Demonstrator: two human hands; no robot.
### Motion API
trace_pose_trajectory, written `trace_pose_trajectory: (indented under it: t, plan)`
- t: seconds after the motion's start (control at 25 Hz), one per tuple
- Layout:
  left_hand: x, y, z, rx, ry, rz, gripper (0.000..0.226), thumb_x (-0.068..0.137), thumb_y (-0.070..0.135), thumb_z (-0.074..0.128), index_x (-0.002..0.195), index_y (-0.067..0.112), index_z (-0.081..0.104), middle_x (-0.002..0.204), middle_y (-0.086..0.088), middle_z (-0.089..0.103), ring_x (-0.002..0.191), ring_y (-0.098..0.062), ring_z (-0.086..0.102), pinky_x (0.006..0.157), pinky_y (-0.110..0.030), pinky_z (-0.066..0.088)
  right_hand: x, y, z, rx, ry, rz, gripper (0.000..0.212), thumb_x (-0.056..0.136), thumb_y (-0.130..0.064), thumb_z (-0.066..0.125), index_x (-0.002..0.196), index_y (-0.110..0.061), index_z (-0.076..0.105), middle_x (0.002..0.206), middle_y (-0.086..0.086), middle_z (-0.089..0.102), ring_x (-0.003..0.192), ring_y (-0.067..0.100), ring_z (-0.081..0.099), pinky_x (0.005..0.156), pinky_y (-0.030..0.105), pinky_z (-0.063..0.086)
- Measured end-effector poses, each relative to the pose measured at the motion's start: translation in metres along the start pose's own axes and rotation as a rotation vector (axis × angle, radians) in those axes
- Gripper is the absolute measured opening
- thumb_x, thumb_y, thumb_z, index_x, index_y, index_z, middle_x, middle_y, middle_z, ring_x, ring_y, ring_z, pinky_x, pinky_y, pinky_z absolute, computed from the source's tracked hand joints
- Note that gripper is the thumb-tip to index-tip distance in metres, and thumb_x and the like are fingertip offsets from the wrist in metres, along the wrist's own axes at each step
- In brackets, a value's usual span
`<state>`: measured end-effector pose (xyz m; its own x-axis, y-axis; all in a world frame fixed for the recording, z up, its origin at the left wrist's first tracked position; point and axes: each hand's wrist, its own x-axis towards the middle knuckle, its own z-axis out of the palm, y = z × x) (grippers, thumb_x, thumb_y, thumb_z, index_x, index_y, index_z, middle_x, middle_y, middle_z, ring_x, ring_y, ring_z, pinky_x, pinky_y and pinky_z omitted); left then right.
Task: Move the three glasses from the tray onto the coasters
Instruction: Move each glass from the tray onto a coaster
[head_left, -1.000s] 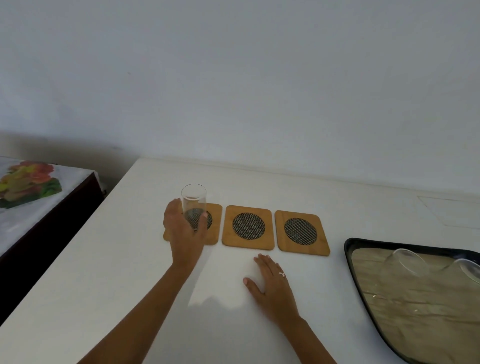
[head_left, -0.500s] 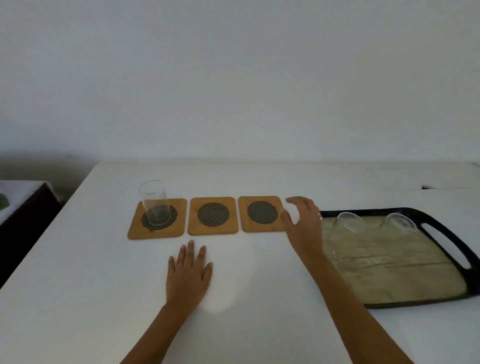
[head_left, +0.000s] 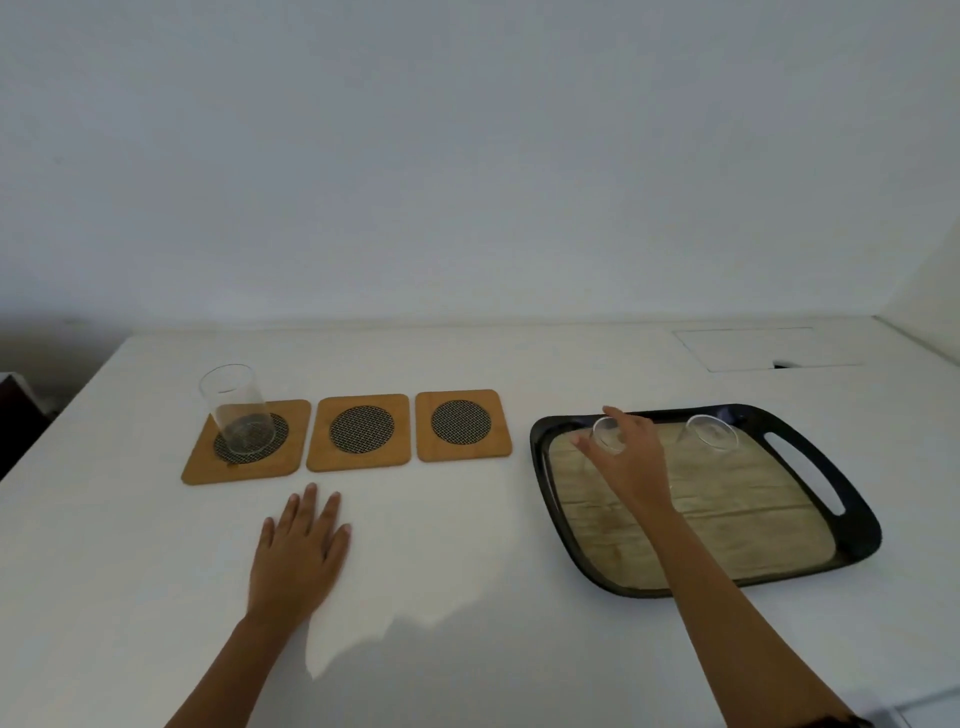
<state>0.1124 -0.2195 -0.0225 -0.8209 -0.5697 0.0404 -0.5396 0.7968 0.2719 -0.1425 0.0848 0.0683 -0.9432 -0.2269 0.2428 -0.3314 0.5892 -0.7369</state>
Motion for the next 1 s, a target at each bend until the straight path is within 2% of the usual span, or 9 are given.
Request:
trace_pose_trajectory:
  t: [0.16, 0.24, 0.36, 0.44, 0.56, 0.68, 0.84, 1.0]
  plan:
    - [0.001, -0.013, -0.013, -0.001, -0.02, -0.011, 0.068, 0.085, 0.054, 0.013, 0.145, 0.024, 0.024, 0.157, -0.008, 0.02, 0.145, -0.028, 0.016, 0.116, -0.05, 0.016, -0.001, -0.005, 0.015, -0.047, 0.027, -0.034, 0.06, 0.072, -0.041, 0.077, 0.124, -0.02, 0.056, 0.113, 0.008, 0.055, 0.097, 0.023, 0.057, 0.083, 0.04, 0.051]
    - [-0.007, -0.02, -0.014, -0.01, 0.029, -0.111, 0.072, 0.083, 0.057, 0.009, 0.145, 0.024, 0.026, 0.156, -0.009, 0.022, 0.144, -0.029, 0.017, 0.115, -0.05, 0.018, 0.014, -0.015, 0.032, -0.04, -0.053, -0.095, 0.056, 0.073, -0.038, 0.077, 0.122, -0.02, 0.057, 0.111, 0.009, 0.056, 0.092, 0.022, 0.057, 0.077, 0.036, 0.05]
    - [-0.009, -0.011, -0.014, -0.015, 0.008, -0.07, 0.079, 0.078, 0.059, 0.0, 0.145, 0.024, 0.023, 0.157, -0.009, 0.018, 0.145, -0.028, 0.014, 0.116, -0.048, 0.015, 0.015, -0.012, 0.028, -0.04, 0.051, -0.086, 0.051, 0.072, -0.034, 0.077, 0.118, -0.02, 0.058, 0.108, 0.011, 0.058, 0.087, 0.02, 0.056, 0.07, 0.03, 0.044]
    - [-0.006, 0.001, -0.012, -0.033, -0.013, -0.041, 0.08, 0.077, 0.059, -0.003, 0.146, 0.025, 0.02, 0.158, -0.008, 0.015, 0.146, -0.027, 0.011, 0.117, -0.047, 0.014, 0.012, -0.007, 0.018, -0.026, 0.152, -0.121, 0.05, 0.073, -0.033, 0.077, 0.117, -0.02, 0.059, 0.108, 0.012, 0.057, 0.086, 0.021, 0.059, 0.068, 0.03, 0.047]
    - [-0.013, 0.013, -0.004, -0.038, -0.027, -0.005, 0.08, 0.079, 0.062, -0.003, 0.146, 0.025, 0.021, 0.158, -0.008, 0.015, 0.146, -0.028, 0.012, 0.117, -0.048, 0.016, 0.016, -0.027, 0.015, 0.058, 0.193, -0.165, 0.048, 0.074, -0.034, 0.077, 0.117, -0.024, 0.058, 0.111, 0.008, 0.054, 0.079, 0.009, 0.059, 0.066, 0.021, 0.049]
    - [-0.016, -0.001, -0.008, -0.025, -0.042, 0.018, 0.092, 0.075, 0.07, -0.016, 0.145, 0.026, 0.024, 0.158, -0.006, 0.016, 0.145, -0.03, 0.011, 0.116, -0.048, 0.016, 0.022, -0.074, 0.043, 0.094, 0.166, -0.231, 0.049, 0.073, -0.033, 0.078, 0.117, -0.023, 0.058, 0.111, 0.007, 0.055, 0.085, 0.012, 0.057, 0.068, 0.027, 0.048]
    - [-0.01, -0.044, -0.02, 0.008, -0.046, 0.023, 0.095, 0.071, 0.069, -0.023, 0.146, 0.028, 0.02, 0.159, -0.005, 0.013, 0.146, -0.028, 0.008, 0.117, -0.047, 0.012, 0.022, -0.135, 0.095, 0.172, 0.08, -0.253, 0.048, 0.072, -0.034, 0.078, 0.116, -0.027, 0.059, 0.112, 0.003, 0.055, 0.088, 0.01, 0.057, 0.07, 0.026, 0.046]
    - [-0.003, -0.079, -0.03, 0.033, -0.063, 0.057, 0.088, 0.073, 0.067, -0.022, 0.146, 0.034, 0.015, 0.159, 0.001, 0.009, 0.146, -0.028, 0.004, 0.117, -0.046, 0.008, 0.02, -0.18, 0.153, 0.183, -0.023, -0.299, 0.05, 0.073, -0.036, 0.077, 0.118, -0.025, 0.058, 0.113, 0.004, 0.056, 0.09, 0.012, 0.058, 0.07, 0.023, 0.046]
